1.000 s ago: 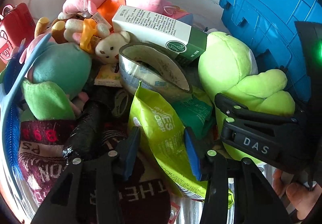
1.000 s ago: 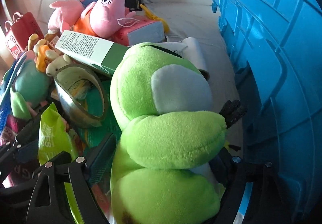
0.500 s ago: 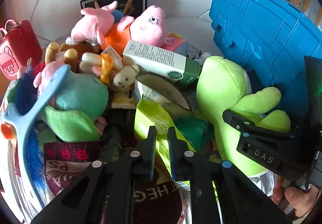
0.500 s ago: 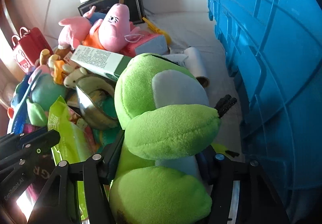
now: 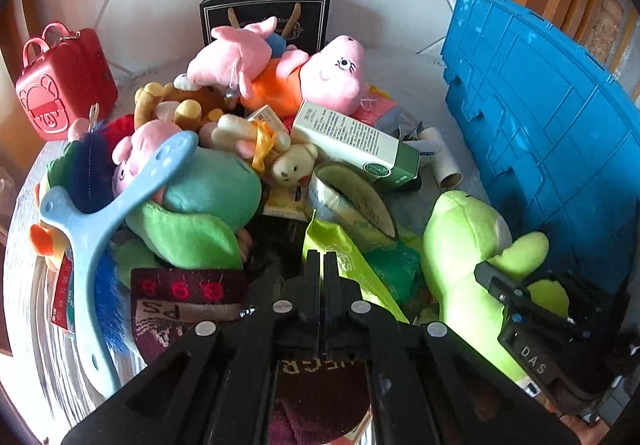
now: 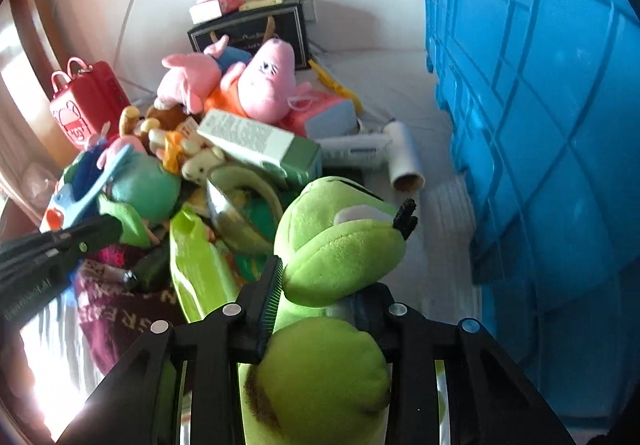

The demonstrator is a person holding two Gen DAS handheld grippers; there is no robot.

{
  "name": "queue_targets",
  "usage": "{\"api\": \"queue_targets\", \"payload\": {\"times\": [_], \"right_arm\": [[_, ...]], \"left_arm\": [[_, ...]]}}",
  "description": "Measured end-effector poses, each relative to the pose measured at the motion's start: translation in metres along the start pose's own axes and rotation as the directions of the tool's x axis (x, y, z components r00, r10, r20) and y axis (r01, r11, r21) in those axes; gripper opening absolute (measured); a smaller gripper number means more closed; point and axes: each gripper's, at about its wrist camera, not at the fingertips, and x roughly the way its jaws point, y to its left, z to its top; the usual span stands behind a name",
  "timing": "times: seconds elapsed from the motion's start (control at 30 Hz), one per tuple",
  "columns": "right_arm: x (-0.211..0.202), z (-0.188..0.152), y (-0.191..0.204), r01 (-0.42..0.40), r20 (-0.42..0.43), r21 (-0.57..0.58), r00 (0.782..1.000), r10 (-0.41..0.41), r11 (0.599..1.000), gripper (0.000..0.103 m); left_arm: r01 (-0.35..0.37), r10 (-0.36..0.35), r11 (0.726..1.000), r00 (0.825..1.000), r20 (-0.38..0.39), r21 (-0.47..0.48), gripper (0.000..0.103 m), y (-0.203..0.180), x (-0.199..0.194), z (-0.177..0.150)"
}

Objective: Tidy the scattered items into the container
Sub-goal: 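Grasp the green wipes pack with the left gripper while the right grasps the plush frog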

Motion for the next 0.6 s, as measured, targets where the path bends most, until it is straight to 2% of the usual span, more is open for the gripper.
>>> {"api": "queue_targets", "payload": {"times": [0.07, 0.1, 0.13, 0.17, 0.2, 0.23, 0.4, 0.47, 0.57, 0.6], "right_arm": [[0.0, -0.014, -0.01, -0.014, 0.0, 0.028, 1.0, 0.014, 1.0, 0.034], [-0.002, -0.019, -0.014, -0.011, 0.007, 0.038, 1.0, 0.01, 0.999, 0.04], [-0.003, -0.023, -0.018, 0.0, 0.005, 0.042, 1.0, 0.0, 0.999, 0.058], [-0.003, -0.028, -0.021, 0.006, -0.001, 0.048, 1.0, -0.006, 0.999, 0.07], [-0.002, -0.032, -0.025, -0.005, -0.007, 0.055, 1.0, 0.006, 0.998, 0.077], [-0.002, -0.036, -0.026, -0.009, -0.015, 0.053, 1.0, 0.01, 0.999, 0.077], [-0.002, -0.047, -0.018, 0.024, -0.012, 0.003, 1.0, -0.024, 1.0, 0.078], [-0.001, -0.047, -0.019, 0.031, -0.014, 0.011, 0.999, -0.031, 0.999, 0.078], [0.004, -0.044, -0.015, 0.049, -0.014, 0.016, 0.999, -0.049, 0.999, 0.083], [0.006, -0.043, -0.014, 0.063, -0.015, 0.011, 0.998, -0.063, 0.998, 0.085]], "left_arm": [[0.018, -0.018, 1.0, 0.999, -0.029, -0.013, 0.006, -0.004, 0.007, -0.005], [0.027, -0.028, 0.999, 0.999, -0.045, -0.021, 0.015, -0.007, 0.011, -0.007], [0.038, -0.039, 0.999, 0.997, -0.059, -0.027, 0.03, -0.011, 0.015, -0.009], [0.048, -0.05, 0.998, 0.997, -0.065, -0.03, 0.039, -0.015, 0.019, -0.011], [0.056, -0.058, 0.998, 0.996, -0.066, -0.029, 0.055, -0.02, 0.023, -0.013], [0.059, -0.061, 0.998, 0.996, -0.067, -0.027, 0.059, -0.025, 0.026, -0.015], [0.009, -0.013, 0.999, 0.991, -0.13, -0.035, 0.059, -0.037, 0.061, -0.018], [-0.013, 0.007, 0.999, 0.984, -0.18, -0.037, 0.059, -0.039, 0.081, -0.021], [-0.033, 0.03, 0.999, 0.972, -0.235, -0.011, 0.059, -0.041, 0.108, -0.029], [-0.042, 0.043, 0.999, 0.973, -0.225, 0.005, 0.053, -0.041, 0.11, -0.031]]}}
